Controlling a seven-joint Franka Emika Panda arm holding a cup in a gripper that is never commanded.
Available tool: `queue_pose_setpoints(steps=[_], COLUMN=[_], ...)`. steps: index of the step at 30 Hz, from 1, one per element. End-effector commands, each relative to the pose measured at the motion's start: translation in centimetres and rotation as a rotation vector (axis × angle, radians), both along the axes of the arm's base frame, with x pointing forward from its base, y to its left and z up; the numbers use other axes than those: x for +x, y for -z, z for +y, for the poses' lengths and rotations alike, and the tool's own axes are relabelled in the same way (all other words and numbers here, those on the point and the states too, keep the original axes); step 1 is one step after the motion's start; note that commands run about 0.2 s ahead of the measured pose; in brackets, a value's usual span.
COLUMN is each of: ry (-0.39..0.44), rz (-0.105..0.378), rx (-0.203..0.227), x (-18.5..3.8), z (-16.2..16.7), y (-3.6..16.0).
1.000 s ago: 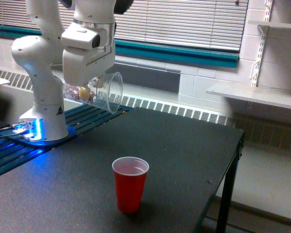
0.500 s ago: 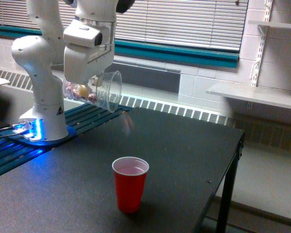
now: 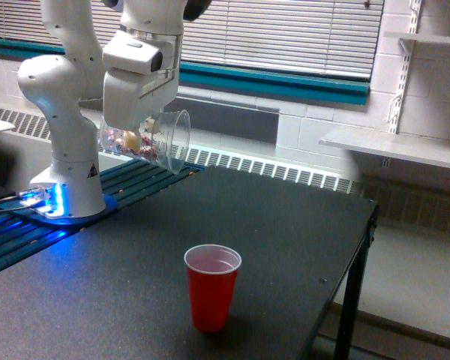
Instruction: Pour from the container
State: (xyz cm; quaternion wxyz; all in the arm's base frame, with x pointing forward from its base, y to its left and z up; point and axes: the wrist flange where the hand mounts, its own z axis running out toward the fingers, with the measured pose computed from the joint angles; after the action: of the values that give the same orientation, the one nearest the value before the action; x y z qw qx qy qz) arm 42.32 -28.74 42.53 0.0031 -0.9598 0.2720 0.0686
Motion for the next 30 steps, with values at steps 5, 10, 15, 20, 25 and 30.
queue_pose_setpoints(steps=[5,10,15,20,25,30], ry=[-0.019,-0.036,-0.052,-0.057,-0.058,-0.061], rz=[0.007,0.016,0.03,0.04,0.05,0.061], rx=[-0.014,-0.018,-0.024,-0.025,-0.026,-0.027], x=[0.27,0.42,0.72,0.94,0.98,0.95], z=[0.38,0.39,0.29,0.35,0.41,0.56], y=[-0.72,-0.84,-1.07,-1.06,-1.14,-1.19])
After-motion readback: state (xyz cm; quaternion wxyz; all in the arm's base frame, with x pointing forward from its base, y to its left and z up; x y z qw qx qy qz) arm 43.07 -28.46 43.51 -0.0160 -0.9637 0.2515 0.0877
